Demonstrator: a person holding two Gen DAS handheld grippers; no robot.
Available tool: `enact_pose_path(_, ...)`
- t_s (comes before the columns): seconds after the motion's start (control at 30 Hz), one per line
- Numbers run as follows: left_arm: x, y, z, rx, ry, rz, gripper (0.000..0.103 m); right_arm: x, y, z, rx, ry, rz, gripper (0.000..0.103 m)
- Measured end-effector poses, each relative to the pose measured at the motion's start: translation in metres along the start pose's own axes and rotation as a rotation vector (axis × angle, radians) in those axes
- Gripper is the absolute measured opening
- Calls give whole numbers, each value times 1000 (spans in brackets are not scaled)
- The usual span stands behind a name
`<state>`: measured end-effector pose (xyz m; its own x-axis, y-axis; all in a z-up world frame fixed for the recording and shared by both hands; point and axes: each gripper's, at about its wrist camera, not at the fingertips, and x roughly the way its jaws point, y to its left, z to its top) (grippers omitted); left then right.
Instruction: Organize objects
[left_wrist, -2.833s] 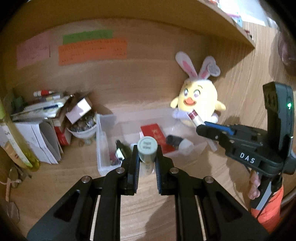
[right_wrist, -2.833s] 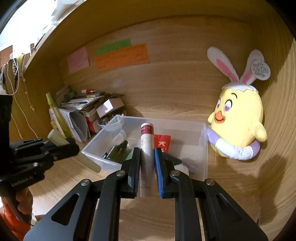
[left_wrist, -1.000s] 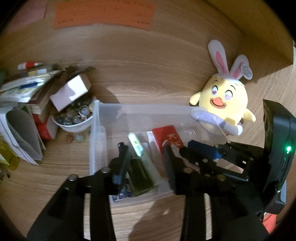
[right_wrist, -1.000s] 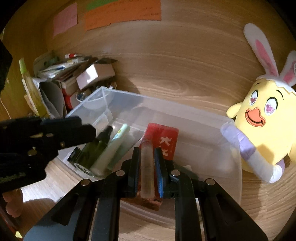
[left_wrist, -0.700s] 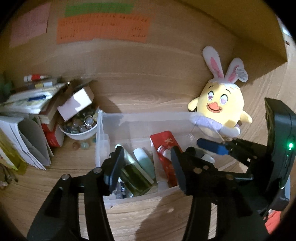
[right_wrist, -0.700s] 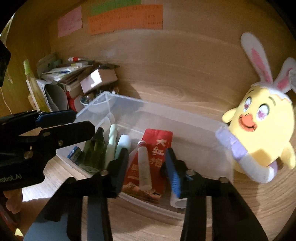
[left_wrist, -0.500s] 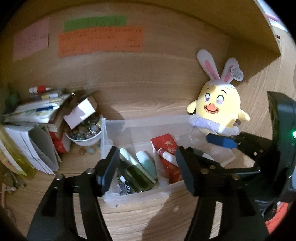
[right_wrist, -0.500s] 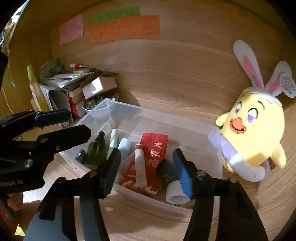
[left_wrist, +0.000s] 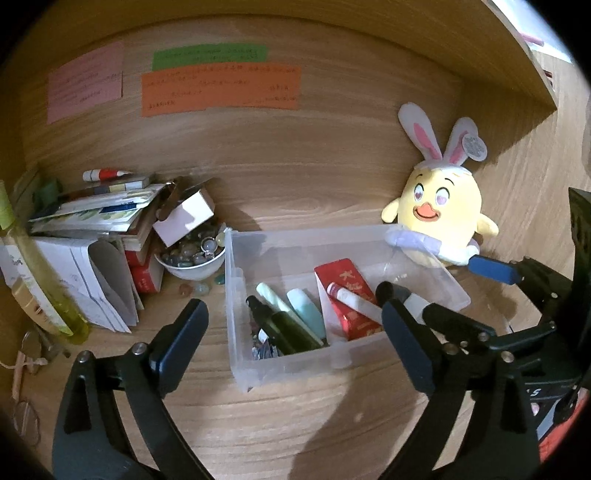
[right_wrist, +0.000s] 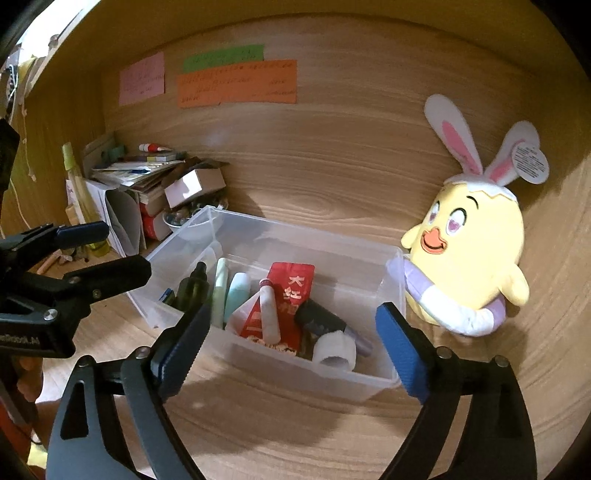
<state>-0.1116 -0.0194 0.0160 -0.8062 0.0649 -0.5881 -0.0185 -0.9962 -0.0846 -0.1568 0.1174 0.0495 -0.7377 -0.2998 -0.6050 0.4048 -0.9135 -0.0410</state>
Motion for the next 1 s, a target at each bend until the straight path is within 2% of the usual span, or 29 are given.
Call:
enact_pose_path(0.1, -2, 0, -4, 1, 6, 3, 98, -8, -1, -5, 11, -19, -14, 103)
enact_pose_path(0.57, -4, 1, -22, -7, 28, 3, 99, -27, -1, -23, 40, -31, -27, 103)
enact_pose_path(1.0, -2, 3, -28, -19, 45, 3, 99, -24, -1, -28, 37, -14, -31, 103)
